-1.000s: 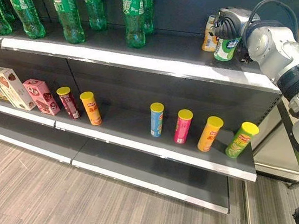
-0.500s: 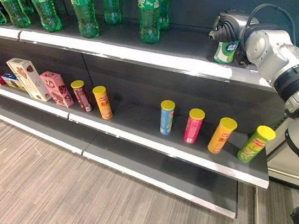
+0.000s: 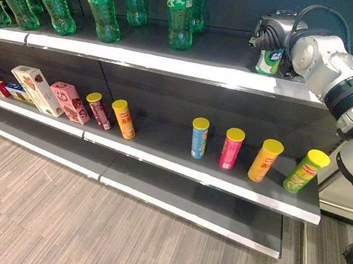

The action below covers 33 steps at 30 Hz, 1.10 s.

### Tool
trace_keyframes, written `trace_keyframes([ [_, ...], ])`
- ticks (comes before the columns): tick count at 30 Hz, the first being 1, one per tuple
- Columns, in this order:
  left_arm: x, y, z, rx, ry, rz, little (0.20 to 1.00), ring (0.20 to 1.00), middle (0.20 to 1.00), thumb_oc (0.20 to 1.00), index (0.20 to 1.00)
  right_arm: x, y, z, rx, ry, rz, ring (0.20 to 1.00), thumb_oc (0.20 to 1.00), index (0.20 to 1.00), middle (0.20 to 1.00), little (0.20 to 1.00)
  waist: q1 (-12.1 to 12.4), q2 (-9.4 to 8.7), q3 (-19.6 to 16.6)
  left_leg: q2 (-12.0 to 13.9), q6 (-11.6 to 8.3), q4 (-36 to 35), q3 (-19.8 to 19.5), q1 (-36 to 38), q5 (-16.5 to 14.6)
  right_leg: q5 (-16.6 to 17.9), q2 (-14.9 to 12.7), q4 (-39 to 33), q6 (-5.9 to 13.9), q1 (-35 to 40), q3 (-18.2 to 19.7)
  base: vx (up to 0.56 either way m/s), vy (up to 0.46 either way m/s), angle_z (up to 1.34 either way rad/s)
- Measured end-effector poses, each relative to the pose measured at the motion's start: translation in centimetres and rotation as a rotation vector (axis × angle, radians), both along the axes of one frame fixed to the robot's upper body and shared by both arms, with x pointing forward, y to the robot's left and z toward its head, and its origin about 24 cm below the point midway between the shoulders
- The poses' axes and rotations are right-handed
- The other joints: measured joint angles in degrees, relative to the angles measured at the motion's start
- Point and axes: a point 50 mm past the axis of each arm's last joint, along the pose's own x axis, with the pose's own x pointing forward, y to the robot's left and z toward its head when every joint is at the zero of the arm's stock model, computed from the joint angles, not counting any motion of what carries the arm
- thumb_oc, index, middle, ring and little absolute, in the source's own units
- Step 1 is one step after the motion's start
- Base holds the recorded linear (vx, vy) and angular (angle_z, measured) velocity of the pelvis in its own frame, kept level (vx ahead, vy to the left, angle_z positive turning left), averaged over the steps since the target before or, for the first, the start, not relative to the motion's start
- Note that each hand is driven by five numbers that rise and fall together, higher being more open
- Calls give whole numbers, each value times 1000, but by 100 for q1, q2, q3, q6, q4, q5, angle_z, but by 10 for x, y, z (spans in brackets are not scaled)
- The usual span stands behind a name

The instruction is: Put the goods on the table back onto the shelves and tidy them up.

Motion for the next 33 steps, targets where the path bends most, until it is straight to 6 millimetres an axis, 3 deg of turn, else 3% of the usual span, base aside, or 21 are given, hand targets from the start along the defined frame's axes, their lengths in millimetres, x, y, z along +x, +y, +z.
trace_keyframes([
  [9, 2, 0, 0, 0, -6, -2, 1000, 1000, 1000, 1000, 1000, 0, 0, 2, 8, -8, 1, 200, 200, 200, 200, 200, -12, -58, 74, 0, 2, 0, 13, 8, 1, 1, 0, 0, -1, 2, 16, 0, 0, 0],
  [10, 2, 0, 0, 0, -6, -2, 1000, 1000, 1000, 1000, 1000, 0, 0, 2, 8, -8, 1, 338, 338, 338, 338, 338, -13, -58, 74, 0, 2, 0, 13, 8, 1, 1, 0, 0, 0, 2, 16, 0, 0, 0],
  [11, 3, 0, 0, 0, -6, -2, 1000, 1000, 1000, 1000, 1000, 0, 0, 3, 11, -11, 2, 875, 875, 875, 875, 875, -12, -56, 77, 0, 2, 0, 15, 8, 1, 1, 0, 0, 0, 2, 17, 0, 0, 0],
  [12, 3, 0, 0, 0, -6, -2, 1000, 1000, 1000, 1000, 1000, -1, 0, 3, 14, -14, 3, 1000, 1000, 1000, 1000, 1000, -13, -51, 81, 0, 2, 0, 17, 10, 1, 0, 0, 0, 0, 2, 18, 0, 0, 0],
  [26, 3, 0, 1, 5, -8, 0, 1000, 1000, 1000, 1000, 1000, -1, 6, 6, 5, -26, 27, 1000, 1000, 1000, 1000, 1000, -34, 6, 149, -1, 1, -1, 137, 108, -3, 1, 0, 0, 0, 51, 130, 0, 7, -3],
  [33, 4, -3, 0, -3, -12, 9, 1000, 1000, 1000, 1000, 1000, -8, 29, 18, -26, -72, 138, 1000, 1000, 1000, 1000, 1000, -146, 18, 167, 0, 2, -1, 191, 136, -2, 8, 3, 0, -6, 54, 177, -1, 14, -3],
])
